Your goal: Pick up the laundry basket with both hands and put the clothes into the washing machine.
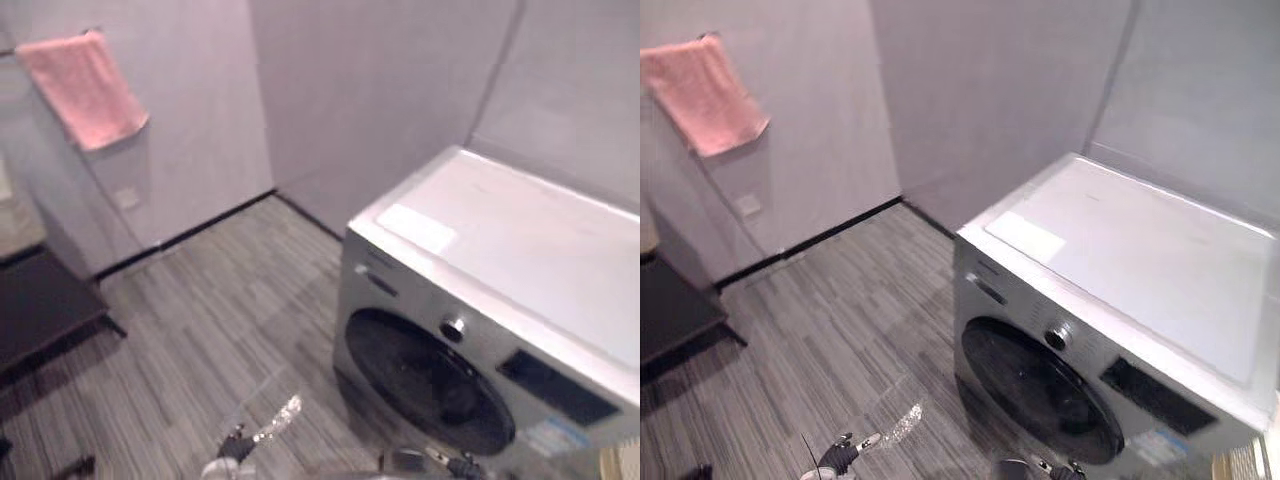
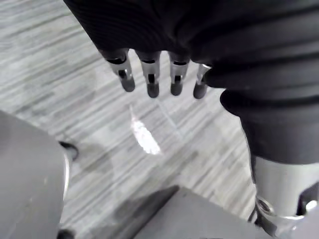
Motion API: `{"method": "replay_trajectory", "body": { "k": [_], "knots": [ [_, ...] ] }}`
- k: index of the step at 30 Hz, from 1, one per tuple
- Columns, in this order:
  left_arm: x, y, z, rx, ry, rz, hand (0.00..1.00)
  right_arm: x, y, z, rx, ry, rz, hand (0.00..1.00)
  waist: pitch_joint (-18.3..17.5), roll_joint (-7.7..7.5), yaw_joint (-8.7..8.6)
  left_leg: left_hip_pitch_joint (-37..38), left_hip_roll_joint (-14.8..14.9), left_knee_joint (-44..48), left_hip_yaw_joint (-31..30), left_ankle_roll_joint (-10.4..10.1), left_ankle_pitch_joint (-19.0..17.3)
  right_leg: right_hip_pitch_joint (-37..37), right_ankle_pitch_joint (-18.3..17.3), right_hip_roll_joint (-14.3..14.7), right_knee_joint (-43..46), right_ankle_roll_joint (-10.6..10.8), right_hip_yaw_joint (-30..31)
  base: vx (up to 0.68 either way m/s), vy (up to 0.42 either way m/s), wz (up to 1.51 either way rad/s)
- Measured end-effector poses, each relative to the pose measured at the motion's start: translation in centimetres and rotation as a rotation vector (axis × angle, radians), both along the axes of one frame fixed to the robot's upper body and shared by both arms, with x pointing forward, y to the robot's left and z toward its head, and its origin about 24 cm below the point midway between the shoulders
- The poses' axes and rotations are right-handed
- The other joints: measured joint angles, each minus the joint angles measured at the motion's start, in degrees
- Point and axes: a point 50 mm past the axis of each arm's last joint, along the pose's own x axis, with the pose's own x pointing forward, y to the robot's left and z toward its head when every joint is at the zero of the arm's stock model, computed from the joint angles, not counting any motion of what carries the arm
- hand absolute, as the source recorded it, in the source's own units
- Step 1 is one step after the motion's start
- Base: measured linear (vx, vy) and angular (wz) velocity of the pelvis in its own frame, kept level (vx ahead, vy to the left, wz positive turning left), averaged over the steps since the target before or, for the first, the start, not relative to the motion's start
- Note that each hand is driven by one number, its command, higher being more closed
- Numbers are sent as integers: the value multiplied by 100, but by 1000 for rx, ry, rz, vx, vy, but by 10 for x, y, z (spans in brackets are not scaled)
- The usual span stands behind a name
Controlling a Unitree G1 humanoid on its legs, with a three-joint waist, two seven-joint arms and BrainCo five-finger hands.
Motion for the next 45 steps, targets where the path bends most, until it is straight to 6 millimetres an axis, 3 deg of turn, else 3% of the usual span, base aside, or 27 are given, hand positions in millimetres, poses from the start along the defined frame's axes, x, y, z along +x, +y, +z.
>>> {"method": "replay_trajectory", "body": {
  "k": [2, 4, 5, 6, 8, 11, 14, 17, 18, 19, 23, 26, 27, 29, 31, 35, 39, 40, 42, 45],
  "knots": [
    [-1, -3, 0, -7, -1, 5, 0, 3, 3, 1, 7, -20, -6, 0, 0, 31, -33, 51, 46, -1, -378, -90, -55, 149, 131, 71, -1360, 50, 64, 281, -168, 127],
    [1, -3, 0, -3, -7, 4, 0, -3, 5, -2, 36, 12, -79, 0, -8, 2, -28, 58, 58, 31, -751, -190, -209, 257, 501, 49, -2511, 36, 209, 289, -251, 121],
    [0, -1, 0, 6, -2, -7, 0, -9, 8, -5, 94, 41, -158, 0, -20, -52, -44, 43, 63, 89, -960, -283, -330, 345, 1055, -25, -2820, 179, 95, 248, -249, 80],
    [0, -3, 0, 8, 0, -17, 0, -11, 8, -6, 131, 44, -198, 0, -32, -57, -53, 29, 91, 115, -1029, -338, -366, 394, 1268, -47, -2870, 156, -40, 295, -299, 77],
    [3, -8, -1, 7, 3, -44, 0, -11, 6, -7, 235, 67, -235, 0, 13, 96, -79, 7, 233, 93, -929, -440, -321, 396, 1198, -34, -2795, 35, -332, 267, -225, 40],
    [4, -12, -1, 1, 2, -51, 0, -11, 4, -8, 247, 94, -230, 0, -6, 118, -108, 44, 300, 8, -849, -497, -287, 470, 1161, -23, -2863, -1, -456, 180, -89, 9],
    [-2, -6, -2, 7, 15, -10, 0, -13, 3, -8, 238, 104, -226, 0, -74, 147, -167, -175, 327, 150, -791, -541, -314, 718, 1352, 0, -3422, -66, -672, 89, 20, 20],
    [-8, 2, -2, 27, 32, -7, 0, -15, 5, -9, 225, 117, -225, 0, -140, 120, -208, -663, 333, 913, -18, -661, -388, 947, 1541, -20, -3896, -231, -862, 66, 60, 26],
    [-10, 3, -3, 33, 37, -10, 0, -18, 6, -9, 219, 120, -229, 0, -141, 108, -199, -849, 405, 1375, 615, -670, -394, 1102, 1614, -34, -3967, -203, -901, 30, 44, 12],
    [-11, 4, -3, 33, 39, -6, 0, -18, 5, -10, 217, 124, -230, 0, -145, 106, -190, -851, 420, 1470, 747, -680, -399, 1164, 1628, -49, -3973, -170, -907, 33, 55, 15],
    [-10, -1, -3, 38, 40, -49, 0, -19, 5, -9, 152, 88, -170, 0, -306, 109, -196, -677, 264, 954, 749, -697, -403, 1265, 1772, -246, -4169, -8, -979, -5, 70, 25],
    [-11, 1, -3, 59, 51, -69, 0, -15, 6, -7, 78, 71, -71, 0, -360, -3, -171, -578, 157, 498, 854, -606, -349, 1265, 1976, -334, -4345, -8, -1079, -64, 84, 21],
    [-13, 4, -4, 71, 62, -90, 0, -16, 9, -7, 62, 67, -41, 0, -373, -62, -115, -543, 135, 437, 883, -492, -278, 1276, 1997, -335, -4344, -58, -1065, -92, 66, 9],
    [-14, 10, -3, 91, 66, -102, 0, -20, 11, -8, 58, 70, -29, 0, -373, -82, -60, -524, 151, 419, 847, -460, -260, 1336, 1917, -299, -4381, -152, -1006, -107, -23, 16],
    [-14, 15, -3, 106, 72, -110, 0, -21, 13, -8, 60, 69, -32, 0, -394, -127, -88, -481, 155, 218, 701, -350, -186, 1402, 1854, -204, -4430, -249, -872, -115, -73, 45],
    [-16, 17, -3, 109, 75, -108, 0, -19, 15, -8, 66, 68, -5, 0, -393, -158, -47, -360, 175, -174, 653, -379, 29, 1306, 1821, -211, -4268, -212, -850, -125, -86, 18],
    [-15, 18, -2, 111, 71, -100, 0, -4, 20, -6, 79, 26, 25, 0, -265, -335, -58, -352, 106, -177, 752, -379, -18, 849, 1424, -340, -3367, -111, -760, -137, -66, -5],
    [-13, 18, -1, 112, 60, -100, 0, -2, 20, -5, 74, 10, 14, 0, -178, -392, -60, -313, 82, -174, 814, -369, -23, 760, 1288, -434, -3054, -145, -765, -103, -34, 18],
    [-12, 23, 0, 114, 48, -52, 0, -2, 22, -4, 73, 9, 4, 0, -65, -420, -44, -268, 120, -175, 824, -367, -26, 659, 1134, -516, -2641, -418, -785, -76, -38, 24],
    [-12, 28, 1, 116, 40, -4, 0, 0, 26, -5, 86, 6, 22, 0, -29, -425, -32, -232, 291, -197, 880, -419, -28, 666, 1196, -412, -2545, -572, -778, -14, -24, 13]
  ]
}}
